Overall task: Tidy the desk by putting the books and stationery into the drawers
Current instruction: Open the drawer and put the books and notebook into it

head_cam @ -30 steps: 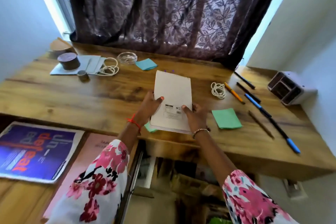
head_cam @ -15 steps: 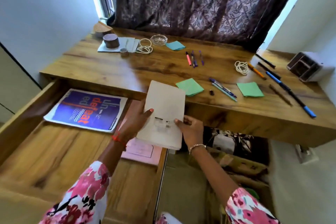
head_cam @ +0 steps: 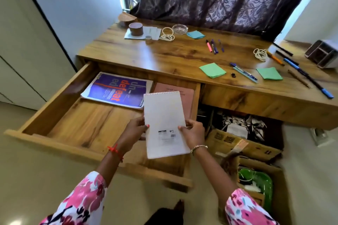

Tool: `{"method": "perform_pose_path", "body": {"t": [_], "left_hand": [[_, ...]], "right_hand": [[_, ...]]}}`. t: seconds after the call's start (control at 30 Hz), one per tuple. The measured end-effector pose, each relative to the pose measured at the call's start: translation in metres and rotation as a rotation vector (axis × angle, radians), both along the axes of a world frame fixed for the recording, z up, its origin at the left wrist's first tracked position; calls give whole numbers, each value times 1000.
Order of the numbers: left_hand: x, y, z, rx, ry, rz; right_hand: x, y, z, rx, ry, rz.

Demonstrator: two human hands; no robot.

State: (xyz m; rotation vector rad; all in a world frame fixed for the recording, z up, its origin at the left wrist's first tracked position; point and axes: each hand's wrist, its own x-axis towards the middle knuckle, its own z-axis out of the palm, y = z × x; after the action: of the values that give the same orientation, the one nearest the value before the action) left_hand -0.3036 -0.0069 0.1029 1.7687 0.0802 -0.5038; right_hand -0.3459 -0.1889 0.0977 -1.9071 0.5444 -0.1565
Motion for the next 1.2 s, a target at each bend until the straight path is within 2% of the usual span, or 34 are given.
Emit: {"method": "perform_pose_path", "body": {"t": [0.27,0.4,0.6,0.7,0.77,0.87,1.0,1.2], "left_hand": [[-3,78,-2,103,90,34],[14,116,2,330,-128,39],[78,189,-36,846,-318,-480],[100,216,-46,1002,-403,-707],[112,229,-50,1076,-362,-811],[132,246,-61,1101,-260,-873],[145,257,-73,1081,-204,-938],[159,259,-92,1115,-147,-913]], "right_hand": [[23,63,16,-18,2,148],[56,96,4,34,24,225],[129,152,-31,0,166,395],[163,187,-37,-88,256,504],[178,207,-39,-184,291,584],[197,240,-44,-287,320,654],[214,270,-57,-333,314,599],[208,266,-81,-467,169,573]]}}
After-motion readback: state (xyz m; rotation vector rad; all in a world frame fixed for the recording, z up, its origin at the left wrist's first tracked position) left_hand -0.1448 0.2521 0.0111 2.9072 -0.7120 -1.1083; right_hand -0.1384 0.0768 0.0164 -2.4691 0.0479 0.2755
